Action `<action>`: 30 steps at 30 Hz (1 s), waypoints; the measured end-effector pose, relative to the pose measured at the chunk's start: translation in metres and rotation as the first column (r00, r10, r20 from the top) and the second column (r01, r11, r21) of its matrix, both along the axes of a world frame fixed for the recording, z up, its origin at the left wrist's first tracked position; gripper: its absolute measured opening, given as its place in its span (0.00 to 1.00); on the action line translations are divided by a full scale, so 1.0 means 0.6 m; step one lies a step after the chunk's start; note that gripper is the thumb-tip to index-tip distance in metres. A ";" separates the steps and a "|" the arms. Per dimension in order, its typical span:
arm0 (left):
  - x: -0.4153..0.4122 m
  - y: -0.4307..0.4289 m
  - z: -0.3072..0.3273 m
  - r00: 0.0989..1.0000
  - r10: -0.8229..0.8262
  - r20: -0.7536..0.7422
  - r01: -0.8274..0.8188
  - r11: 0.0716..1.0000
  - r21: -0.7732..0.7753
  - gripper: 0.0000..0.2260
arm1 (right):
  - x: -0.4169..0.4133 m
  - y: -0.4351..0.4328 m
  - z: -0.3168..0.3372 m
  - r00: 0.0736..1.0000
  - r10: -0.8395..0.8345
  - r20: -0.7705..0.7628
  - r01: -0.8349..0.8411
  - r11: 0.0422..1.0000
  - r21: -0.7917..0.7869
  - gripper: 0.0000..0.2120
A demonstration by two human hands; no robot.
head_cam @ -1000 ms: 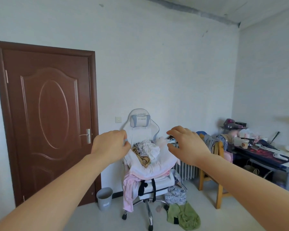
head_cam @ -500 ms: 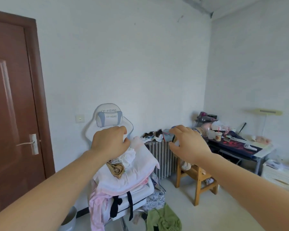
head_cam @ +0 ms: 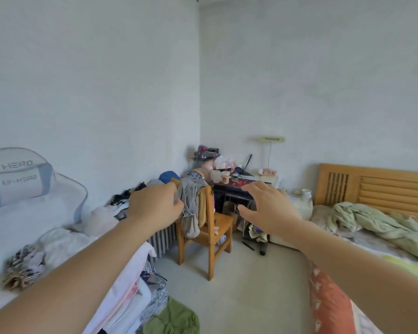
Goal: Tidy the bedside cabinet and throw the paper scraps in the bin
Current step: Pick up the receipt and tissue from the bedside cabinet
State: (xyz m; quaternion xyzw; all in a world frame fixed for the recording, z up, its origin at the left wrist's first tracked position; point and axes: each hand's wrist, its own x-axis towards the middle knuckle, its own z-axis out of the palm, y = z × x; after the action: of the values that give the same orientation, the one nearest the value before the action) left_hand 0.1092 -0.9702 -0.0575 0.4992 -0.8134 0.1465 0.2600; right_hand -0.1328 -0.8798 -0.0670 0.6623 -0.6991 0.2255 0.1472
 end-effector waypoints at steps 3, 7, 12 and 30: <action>-0.079 -0.053 -0.007 0.994 -0.102 0.030 0.103 0.995 -0.013 0.08 | -0.067 -0.020 -0.006 0.995 -0.101 -0.001 0.101 0.995 0.014 0.26; -0.203 -0.124 -0.004 0.981 -0.184 0.057 0.188 0.980 -0.060 0.09 | -0.166 -0.051 -0.011 0.978 -0.206 -0.028 0.206 0.978 0.020 0.25; -0.378 -0.220 0.006 0.949 -0.304 0.080 0.310 0.948 -0.078 0.10 | -0.315 -0.110 -0.004 0.955 -0.297 -0.026 0.297 0.955 0.001 0.25; -0.801 -0.539 -0.030 0.893 -0.446 0.063 0.446 0.895 0.014 0.08 | -0.671 -0.378 -0.013 0.900 -0.429 -0.073 0.430 0.903 0.002 0.24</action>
State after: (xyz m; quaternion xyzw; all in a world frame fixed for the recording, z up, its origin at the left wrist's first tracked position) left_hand -0.3716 -1.2935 -0.0756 0.2943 -0.9141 0.0995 0.2606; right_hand -0.5354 -1.1068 -0.0746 0.5009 -0.8242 0.1575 0.2121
